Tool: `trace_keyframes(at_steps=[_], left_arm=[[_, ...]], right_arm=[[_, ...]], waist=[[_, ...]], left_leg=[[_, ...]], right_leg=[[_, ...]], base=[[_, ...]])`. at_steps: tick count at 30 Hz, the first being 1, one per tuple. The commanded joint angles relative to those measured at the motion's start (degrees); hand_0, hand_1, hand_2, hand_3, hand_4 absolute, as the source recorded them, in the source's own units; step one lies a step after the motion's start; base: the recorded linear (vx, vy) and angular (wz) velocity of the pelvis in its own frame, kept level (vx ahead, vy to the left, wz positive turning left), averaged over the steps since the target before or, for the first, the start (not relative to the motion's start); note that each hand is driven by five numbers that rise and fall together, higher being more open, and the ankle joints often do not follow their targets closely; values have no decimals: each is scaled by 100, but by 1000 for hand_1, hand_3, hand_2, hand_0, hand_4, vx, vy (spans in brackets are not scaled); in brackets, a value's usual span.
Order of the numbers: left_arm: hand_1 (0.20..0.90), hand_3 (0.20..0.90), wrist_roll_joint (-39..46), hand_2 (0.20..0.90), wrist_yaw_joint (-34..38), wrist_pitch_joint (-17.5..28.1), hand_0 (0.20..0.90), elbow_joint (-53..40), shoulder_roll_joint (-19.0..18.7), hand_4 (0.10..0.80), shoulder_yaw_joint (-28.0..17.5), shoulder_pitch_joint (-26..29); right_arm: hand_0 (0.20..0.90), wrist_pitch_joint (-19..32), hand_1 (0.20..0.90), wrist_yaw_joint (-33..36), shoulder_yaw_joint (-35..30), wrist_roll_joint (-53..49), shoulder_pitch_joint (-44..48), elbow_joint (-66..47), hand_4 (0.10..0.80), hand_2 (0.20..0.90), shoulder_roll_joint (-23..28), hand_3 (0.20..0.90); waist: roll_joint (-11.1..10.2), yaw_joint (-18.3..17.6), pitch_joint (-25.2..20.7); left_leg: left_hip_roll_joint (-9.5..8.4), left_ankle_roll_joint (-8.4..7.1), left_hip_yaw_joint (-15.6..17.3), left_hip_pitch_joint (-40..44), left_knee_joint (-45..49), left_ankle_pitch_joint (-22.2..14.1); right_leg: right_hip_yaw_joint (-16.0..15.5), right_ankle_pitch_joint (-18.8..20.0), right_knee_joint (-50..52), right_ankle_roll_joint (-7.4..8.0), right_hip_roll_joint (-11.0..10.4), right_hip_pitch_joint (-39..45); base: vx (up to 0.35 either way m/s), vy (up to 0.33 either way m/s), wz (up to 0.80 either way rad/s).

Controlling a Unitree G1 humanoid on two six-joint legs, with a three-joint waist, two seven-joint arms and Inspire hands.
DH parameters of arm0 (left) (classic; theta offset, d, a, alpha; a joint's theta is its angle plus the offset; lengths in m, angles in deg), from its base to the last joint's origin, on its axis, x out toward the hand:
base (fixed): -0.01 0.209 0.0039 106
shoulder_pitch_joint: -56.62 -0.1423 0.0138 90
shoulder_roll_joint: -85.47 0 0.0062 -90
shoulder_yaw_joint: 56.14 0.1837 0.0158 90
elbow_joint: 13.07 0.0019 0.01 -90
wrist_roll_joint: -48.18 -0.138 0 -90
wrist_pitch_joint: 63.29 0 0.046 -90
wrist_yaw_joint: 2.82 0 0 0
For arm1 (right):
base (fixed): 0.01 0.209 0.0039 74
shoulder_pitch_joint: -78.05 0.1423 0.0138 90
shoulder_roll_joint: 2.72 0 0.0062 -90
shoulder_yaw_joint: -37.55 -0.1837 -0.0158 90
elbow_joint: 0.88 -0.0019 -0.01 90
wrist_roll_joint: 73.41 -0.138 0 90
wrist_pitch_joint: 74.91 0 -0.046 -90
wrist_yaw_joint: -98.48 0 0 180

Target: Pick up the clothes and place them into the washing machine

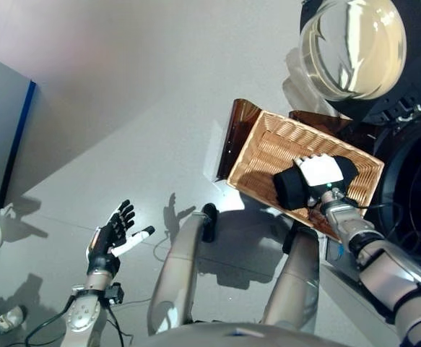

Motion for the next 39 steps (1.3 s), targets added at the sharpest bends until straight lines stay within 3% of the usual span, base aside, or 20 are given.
trace_keyframes(at_steps=[1,2,3,25,26,32,34,39], left_arm=[[900,900,102,900,164,407,900,-496,-324,800,-564,-274],[900,900,102,900,170,404,900,-498,-324,800,-573,-269],[900,900,98,900,179,402,900,-505,-322,800,-580,-270],[900,900,59,900,279,419,900,-440,-322,800,-622,-197],[900,900,55,900,314,431,900,-392,-313,800,-654,-186],[900,900,15,900,419,461,900,-217,-281,800,-624,-138],[900,900,-5,900,463,455,900,-107,-260,800,-611,-103],[900,900,-48,900,553,438,900,50,-209,800,-646,-112]], right_arm=[[801,-213,801,330,-203,-53,259,60,729,801,205,801],[313,-228,313,328,-219,-68,265,88,380,313,207,313],[200,-250,200,335,-234,-71,270,108,300,200,218,200],[200,-346,200,452,-596,-234,171,-77,300,200,169,200],[200,-228,200,527,-840,-470,68,-362,300,200,200,200],[200,163,200,674,-1579,-1257,-407,-976,300,200,213,200],[200,563,200,684,-2189,-2084,-735,-1352,300,200,102,200],[200,1208,200,570,-3021,-3411,-1325,-1942,300,200,-243,200]], waist=[[158,110,-172],[163,106,-167],[165,104,-161],[138,28,-104],[116,10,-103],[31,-36,-162],[-31,-78,-211],[-140,-154,-240]], left_leg=[[244,-441,-275,-147,-481,413],[245,-440,-278,-152,-474,411],[244,-438,-275,-162,-464,407],[244,-354,-231,2,-578,365],[262,-318,-179,88,-865,647],[285,-334,-163,406,-1365,812],[309,-357,-143,598,-1709,935],[304,-346,-114,986,-2242,1116]], right_leg=[[111,-505,739,-584,141,79],[118,-508,752,-584,141,68],[125,-512,761,-587,141,61],[139,-421,648,-558,162,129],[78,-128,387,-591,181,186],[-9,66,-86,-549,193,543],[-88,210,-457,-513,206,784],[-197,405,-1050,-461,218,1204]], base=[[12,-20,3],[6,-15,4],[0,0,0],[-1,-1,-1],[-64,17,-9],[21,1,-3],[43,-8,-6],[42,-11,-9]])
